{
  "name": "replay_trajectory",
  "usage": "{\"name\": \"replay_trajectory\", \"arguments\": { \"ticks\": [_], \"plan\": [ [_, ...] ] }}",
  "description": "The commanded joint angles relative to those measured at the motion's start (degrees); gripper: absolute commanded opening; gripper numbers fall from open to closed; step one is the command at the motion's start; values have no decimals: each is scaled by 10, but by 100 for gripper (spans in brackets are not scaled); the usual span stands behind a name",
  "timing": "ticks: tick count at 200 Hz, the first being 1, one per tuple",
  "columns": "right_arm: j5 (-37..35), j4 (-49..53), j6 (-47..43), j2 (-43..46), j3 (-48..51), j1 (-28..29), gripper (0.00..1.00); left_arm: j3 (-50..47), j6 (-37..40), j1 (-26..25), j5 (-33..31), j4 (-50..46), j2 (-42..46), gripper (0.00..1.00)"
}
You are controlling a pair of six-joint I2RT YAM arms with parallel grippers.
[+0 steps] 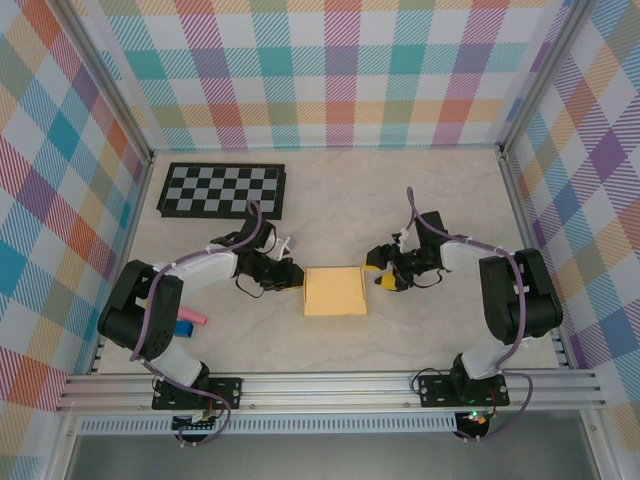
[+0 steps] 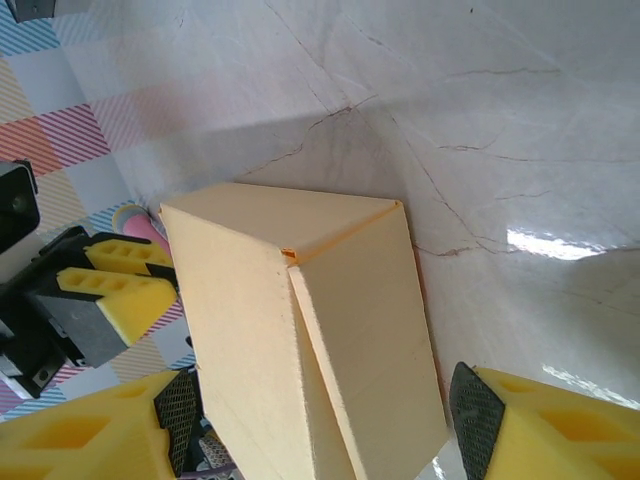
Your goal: Fold the paper box
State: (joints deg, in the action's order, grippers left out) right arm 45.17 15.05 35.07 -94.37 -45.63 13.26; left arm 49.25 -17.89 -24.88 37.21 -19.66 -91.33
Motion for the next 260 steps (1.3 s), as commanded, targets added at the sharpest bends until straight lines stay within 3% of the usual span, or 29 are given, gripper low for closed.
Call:
{"name": "replay_trajectory", "arguments": {
  "ticks": [1,38,210,260],
  "plan": [
    [-15,15,-24,1,3,2,70,20,20,-9,-60,-43,13,19],
    [-21,15,-24,0,0,2,70,27,10,-25,-85,-43,11,19],
    [-15,21,-32,-10,-10,2,69,31,-20,-47,-72,-17,-7,24],
    [-18,26,-33,-7,-11,2,69,35,-12,-53,-112,-32,-12,14]
  ]
}}
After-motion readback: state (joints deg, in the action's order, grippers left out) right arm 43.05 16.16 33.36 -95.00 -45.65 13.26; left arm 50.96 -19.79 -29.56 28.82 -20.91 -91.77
